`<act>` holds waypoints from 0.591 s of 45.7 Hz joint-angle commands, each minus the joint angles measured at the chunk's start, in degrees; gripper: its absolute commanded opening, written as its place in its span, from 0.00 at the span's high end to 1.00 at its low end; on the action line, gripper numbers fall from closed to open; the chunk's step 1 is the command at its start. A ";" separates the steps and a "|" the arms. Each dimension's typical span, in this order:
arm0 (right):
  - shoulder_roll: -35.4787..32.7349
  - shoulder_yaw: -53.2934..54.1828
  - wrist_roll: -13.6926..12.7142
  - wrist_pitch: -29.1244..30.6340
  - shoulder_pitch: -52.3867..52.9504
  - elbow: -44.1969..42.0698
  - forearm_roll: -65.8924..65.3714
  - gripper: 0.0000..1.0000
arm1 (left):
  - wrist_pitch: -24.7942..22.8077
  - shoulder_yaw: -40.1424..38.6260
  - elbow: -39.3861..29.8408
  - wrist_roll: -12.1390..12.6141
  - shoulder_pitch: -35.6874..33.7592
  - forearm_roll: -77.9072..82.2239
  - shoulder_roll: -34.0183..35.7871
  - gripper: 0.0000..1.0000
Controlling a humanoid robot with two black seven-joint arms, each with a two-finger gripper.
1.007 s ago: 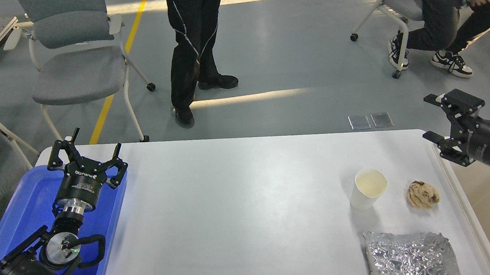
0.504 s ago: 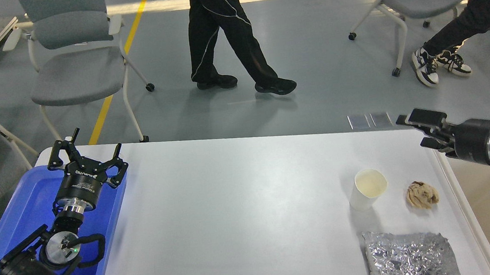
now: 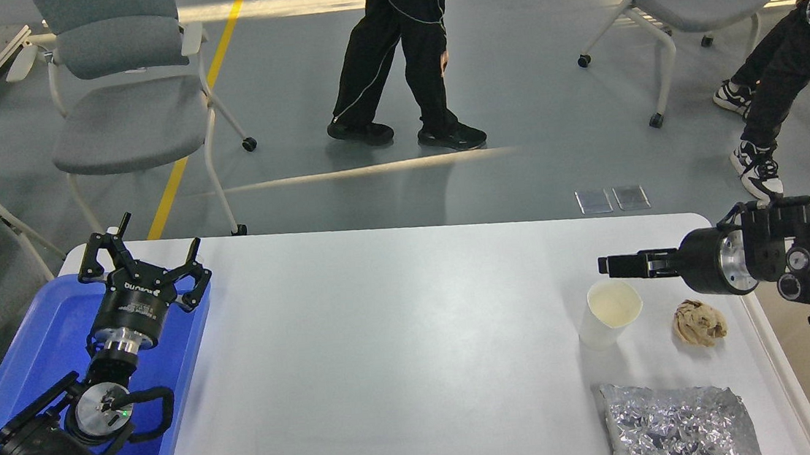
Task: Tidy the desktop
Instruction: 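Lower the open right gripper around the white paper cup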
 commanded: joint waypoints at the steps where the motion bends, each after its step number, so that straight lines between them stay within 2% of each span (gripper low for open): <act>1: 3.85 -7.10 0.36 -5.55 -0.08 -2.92 -3.80 0.00 | 0.00 0.00 0.00 0.00 0.00 0.00 -0.01 0.00; 12: 7.27 -6.75 0.28 -6.08 -3.76 -9.33 -2.83 0.00 | 0.00 0.00 0.00 0.00 0.00 0.00 0.07 0.00; 23: 7.98 -6.22 0.71 -5.91 -4.82 -9.60 -2.30 0.01 | 0.00 0.00 0.00 0.00 0.00 0.00 -0.01 0.00; 27: 7.98 -6.31 0.80 -5.91 -4.47 -9.25 -2.30 0.05 | 0.00 0.00 0.00 0.00 0.00 0.00 -0.01 0.00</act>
